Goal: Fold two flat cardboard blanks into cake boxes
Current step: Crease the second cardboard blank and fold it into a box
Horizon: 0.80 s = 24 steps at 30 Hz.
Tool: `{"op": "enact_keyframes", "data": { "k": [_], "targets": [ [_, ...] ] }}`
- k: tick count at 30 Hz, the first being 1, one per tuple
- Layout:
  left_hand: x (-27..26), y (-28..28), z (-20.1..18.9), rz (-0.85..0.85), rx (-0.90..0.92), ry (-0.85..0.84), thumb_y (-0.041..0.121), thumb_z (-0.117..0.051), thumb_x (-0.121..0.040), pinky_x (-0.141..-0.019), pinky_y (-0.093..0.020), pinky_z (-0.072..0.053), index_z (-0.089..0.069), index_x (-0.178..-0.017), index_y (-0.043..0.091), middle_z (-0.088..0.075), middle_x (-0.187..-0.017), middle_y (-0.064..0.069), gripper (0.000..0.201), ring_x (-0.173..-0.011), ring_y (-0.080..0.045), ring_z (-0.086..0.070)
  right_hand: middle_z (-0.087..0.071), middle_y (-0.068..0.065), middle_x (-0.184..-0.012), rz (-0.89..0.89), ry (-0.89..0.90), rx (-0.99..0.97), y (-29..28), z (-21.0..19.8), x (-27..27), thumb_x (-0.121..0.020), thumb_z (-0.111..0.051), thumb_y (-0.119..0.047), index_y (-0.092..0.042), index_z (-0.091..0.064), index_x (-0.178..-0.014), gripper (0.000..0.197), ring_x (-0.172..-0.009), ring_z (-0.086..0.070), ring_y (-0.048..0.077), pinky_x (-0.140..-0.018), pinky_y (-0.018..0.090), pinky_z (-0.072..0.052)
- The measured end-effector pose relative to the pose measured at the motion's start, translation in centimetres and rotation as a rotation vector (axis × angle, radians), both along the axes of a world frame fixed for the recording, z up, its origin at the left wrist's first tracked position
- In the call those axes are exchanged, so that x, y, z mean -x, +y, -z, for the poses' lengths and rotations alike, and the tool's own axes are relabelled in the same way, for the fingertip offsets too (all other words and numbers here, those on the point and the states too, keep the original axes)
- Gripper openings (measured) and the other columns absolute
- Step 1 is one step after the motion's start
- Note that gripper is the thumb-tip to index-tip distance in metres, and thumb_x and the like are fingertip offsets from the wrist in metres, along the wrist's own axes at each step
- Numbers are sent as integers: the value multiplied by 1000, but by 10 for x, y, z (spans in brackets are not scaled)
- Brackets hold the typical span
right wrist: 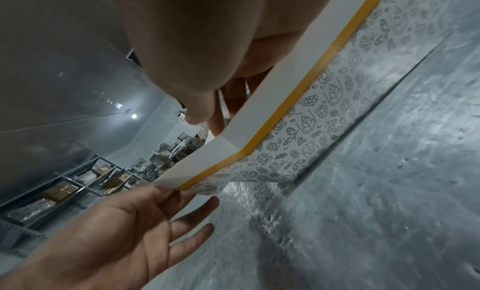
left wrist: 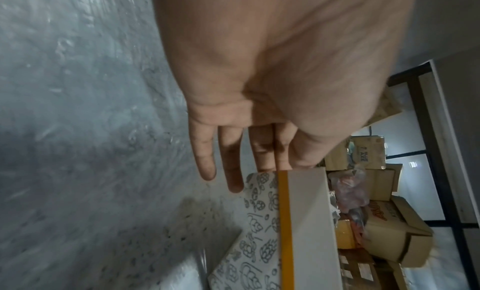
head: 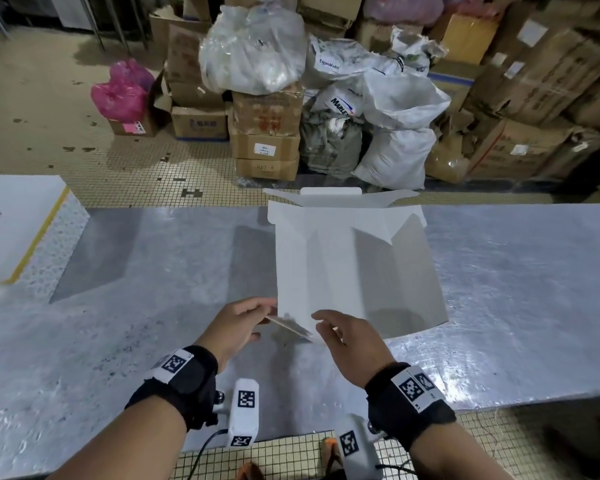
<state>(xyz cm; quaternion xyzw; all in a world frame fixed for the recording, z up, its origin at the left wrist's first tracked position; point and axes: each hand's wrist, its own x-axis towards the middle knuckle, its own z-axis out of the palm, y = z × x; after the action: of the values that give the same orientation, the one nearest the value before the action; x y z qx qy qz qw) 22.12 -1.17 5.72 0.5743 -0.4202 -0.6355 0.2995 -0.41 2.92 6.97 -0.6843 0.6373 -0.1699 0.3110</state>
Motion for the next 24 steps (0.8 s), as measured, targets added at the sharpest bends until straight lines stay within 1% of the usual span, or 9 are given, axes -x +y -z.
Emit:
{"op": "enact_keyframes", "data": {
  "k": [3,7,9,11,13,15,17,20,24],
  "targets": [
    [6,-1,-5,47,-12,27,23,-46,-105,-102,-45,-50,-75,-113,32,-68,-122,12,31,-120,-7,-56,-67,-15,-103,-15,11,-12,-7,3,-2,-101,-51,-33,-32,-58,-130,30,-85,-60,10,-87,30,-49],
    [16,0,-6,69,-26,49,25,-39,-106,-96,-44,-54,-75,-112,36,-58,-132,13,38,-122,-16,-54,-67,-15,-109,-48,50,-27,-21,2,1,-99,-51,-40,-41,-55,-130,31,-89,-58,8,-88,28,-48],
    [20,2,-7,75,-30,56,27,-37,-106,-97,-44,-55,-75,-112,37,-56,-135,11,40,-122,-20,-56,-69,-16,-107,-71,68,-44,-29,1,2,-96,-54,-48,-41,-60,-122,28,-95,-60,8,-88,29,-49],
    [25,3,-8,74,-36,79,26,-36,-107,-96,-43,-56,-75,-112,36,-56,-136,7,41,-120,-24,-58,-71,-17,-98,-88,68,-52,-35,2,2,-93,-58,-51,-37,-69,-104,21,-91,-62,7,-84,29,-51],
    [29,4,-9,49,-40,111,21,-43,-105,-95,-40,-56,-76,-111,33,-59,-131,0,36,-115,-26,-63,-71,-17,-86,-118,48,-54,-40,4,4,-91,-59,-49,-36,-70,-84,19,-83,-62,6,-80,31,-52],
    [30,6,-7,8,-13,106,13,-55,-100,-97,-36,-55,-75,-113,30,-61,-128,-2,29,-110,-23,-67,-69,-14,-79,-135,28,-67,-44,8,6,-90,-60,-47,-34,-64,-74,21,-76,-62,9,-76,32,-53],
    [30,7,0,-50,20,72,11,-65,-95,-100,-35,-53,-72,-116,26,-59,-131,-4,27,-110,-22,-68,-69,-9,-77,-129,26,-75,-47,11,11,-87,-60,-46,-28,-62,-74,23,-71,-62,12,-71,33,-53],
    [35,7,7,-177,26,75,11,-71,-91,-97,-34,-55,-68,-118,18,-59,-129,-8,28,-110,-26,-68,-70,-7,-77,-168,59,-65,-49,15,20,-84,-55,-53,-24,-61,-74,32,-75,-64,14,-73,34,-54],
    [49,6,10,-335,1,187,14,-83,-78,-88,-32,-57,-57,-127,18,-59,-114,-12,56,-102,-26,-71,-68,-5,-75,-220,95,-86,-50,11,28,-87,-45,-62,-20,-61,-72,47,-77,-63,16,-72,35,-52]
  ]
}}
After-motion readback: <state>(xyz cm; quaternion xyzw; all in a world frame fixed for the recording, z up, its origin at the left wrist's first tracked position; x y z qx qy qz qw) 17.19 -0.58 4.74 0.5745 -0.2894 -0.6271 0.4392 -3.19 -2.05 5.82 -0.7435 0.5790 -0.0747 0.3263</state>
